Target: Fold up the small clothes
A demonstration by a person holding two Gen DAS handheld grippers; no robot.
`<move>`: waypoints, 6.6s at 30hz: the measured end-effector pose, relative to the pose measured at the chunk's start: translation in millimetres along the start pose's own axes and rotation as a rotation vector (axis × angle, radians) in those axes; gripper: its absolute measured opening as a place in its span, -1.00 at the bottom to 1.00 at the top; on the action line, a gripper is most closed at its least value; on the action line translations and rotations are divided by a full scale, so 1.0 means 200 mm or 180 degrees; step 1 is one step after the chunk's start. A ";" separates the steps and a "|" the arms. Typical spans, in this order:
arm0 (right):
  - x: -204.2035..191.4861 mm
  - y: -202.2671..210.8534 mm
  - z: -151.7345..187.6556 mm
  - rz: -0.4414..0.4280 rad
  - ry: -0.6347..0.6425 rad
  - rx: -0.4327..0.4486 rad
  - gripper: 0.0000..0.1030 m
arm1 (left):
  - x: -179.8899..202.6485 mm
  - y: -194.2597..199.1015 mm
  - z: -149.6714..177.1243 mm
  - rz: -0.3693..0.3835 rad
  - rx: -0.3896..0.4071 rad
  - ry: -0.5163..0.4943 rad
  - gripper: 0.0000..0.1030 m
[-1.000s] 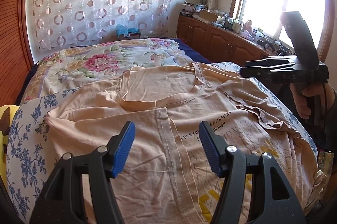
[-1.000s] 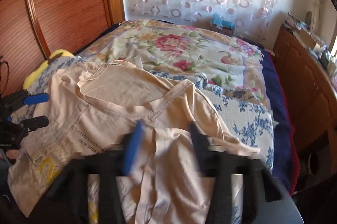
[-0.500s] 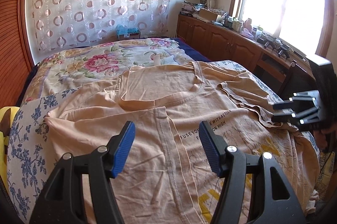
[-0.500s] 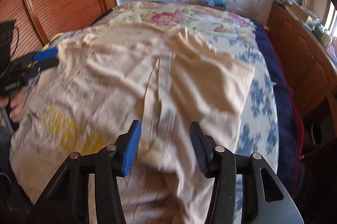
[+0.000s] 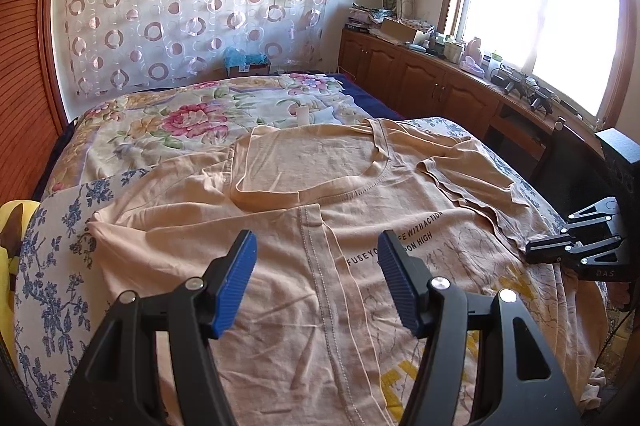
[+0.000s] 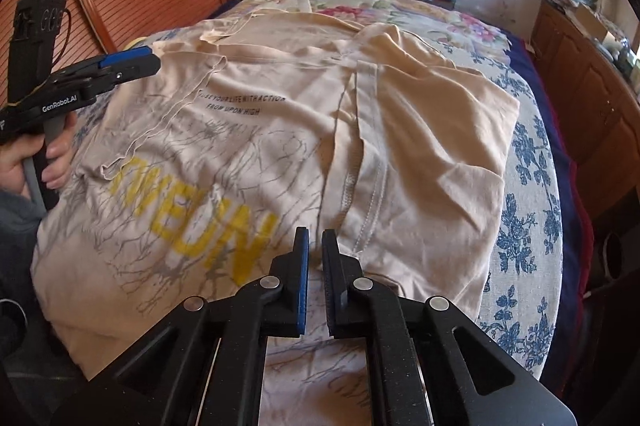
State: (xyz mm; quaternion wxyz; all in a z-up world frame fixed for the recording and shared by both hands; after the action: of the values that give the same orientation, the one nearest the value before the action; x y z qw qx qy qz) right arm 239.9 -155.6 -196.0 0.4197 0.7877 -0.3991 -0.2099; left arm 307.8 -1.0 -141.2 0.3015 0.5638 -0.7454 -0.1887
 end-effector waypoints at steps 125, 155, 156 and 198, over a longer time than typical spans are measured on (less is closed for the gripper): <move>0.02 0.71 0.59 0.0168 -0.0185 0.0739 -0.83 | -0.19 1.14 0.78 -0.0531 0.0179 0.0384 -0.91; 0.30 0.49 0.41 0.0236 -0.0312 0.0660 0.27 | -0.23 0.71 0.59 -0.0308 -0.0497 0.0168 -0.19; 0.30 0.46 0.41 0.0210 -0.0332 0.0638 0.27 | -0.23 0.68 0.60 -0.0294 -0.0536 0.0166 -0.19; -0.05 0.91 0.27 0.0248 0.0277 0.1005 -0.91 | 0.16 1.20 0.23 0.0111 0.0131 -0.0349 -0.92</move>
State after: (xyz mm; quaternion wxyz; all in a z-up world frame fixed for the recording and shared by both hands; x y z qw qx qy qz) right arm 116.7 -234.2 -76.0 0.3154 0.8362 -0.4388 -0.0938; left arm 96.6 35.2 -19.7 0.2518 0.5456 -0.7742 -0.1986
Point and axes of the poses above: each gripper's, at about its wrist camera, not at the fingertips, and y roughly against the way its jaws point, x to its right, z to its underside, the point moved 8 cm from there along -y, roughly the way its jaws point, and after that the axes turned 8 degrees about y, right-handed, at the moved point
